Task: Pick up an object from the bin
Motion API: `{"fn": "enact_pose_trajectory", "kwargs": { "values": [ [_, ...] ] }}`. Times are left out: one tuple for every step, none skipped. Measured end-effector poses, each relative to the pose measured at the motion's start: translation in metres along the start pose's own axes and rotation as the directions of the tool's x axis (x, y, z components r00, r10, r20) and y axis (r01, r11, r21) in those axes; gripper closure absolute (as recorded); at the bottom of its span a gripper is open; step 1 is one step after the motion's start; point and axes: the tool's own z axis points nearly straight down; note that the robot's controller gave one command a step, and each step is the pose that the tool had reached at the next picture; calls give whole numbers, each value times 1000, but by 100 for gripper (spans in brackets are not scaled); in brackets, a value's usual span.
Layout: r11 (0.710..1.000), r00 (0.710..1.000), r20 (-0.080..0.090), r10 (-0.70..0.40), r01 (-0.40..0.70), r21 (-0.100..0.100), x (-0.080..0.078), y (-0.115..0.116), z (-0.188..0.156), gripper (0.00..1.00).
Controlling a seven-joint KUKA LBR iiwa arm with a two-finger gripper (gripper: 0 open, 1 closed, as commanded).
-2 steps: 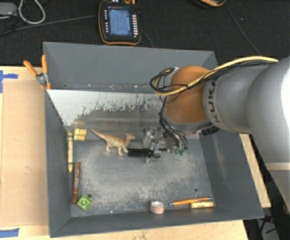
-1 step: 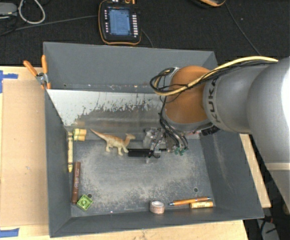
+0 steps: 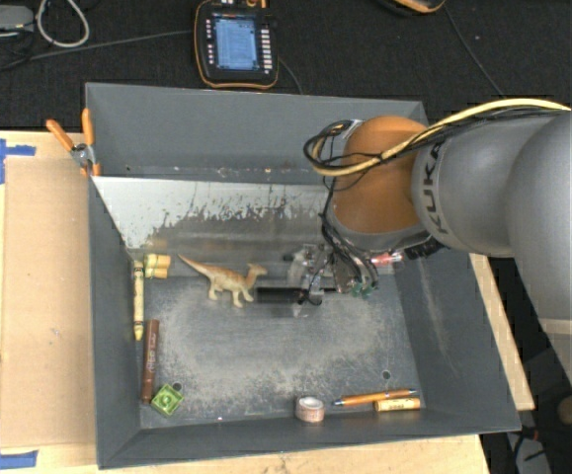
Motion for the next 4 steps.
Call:
{"fn": "enact_pose_trajectory", "kwargs": {
  "values": [
    [1000,1000,-1,0,0,0,0,0,-21,100],
    [1000,1000,-1,-1,1,0,1,0,-44,100],
    [1000,1000,0,-1,1,-1,1,0,-52,100],
    [1000,1000,0,-2,2,-1,1,0,-62,100]
  ]
}}
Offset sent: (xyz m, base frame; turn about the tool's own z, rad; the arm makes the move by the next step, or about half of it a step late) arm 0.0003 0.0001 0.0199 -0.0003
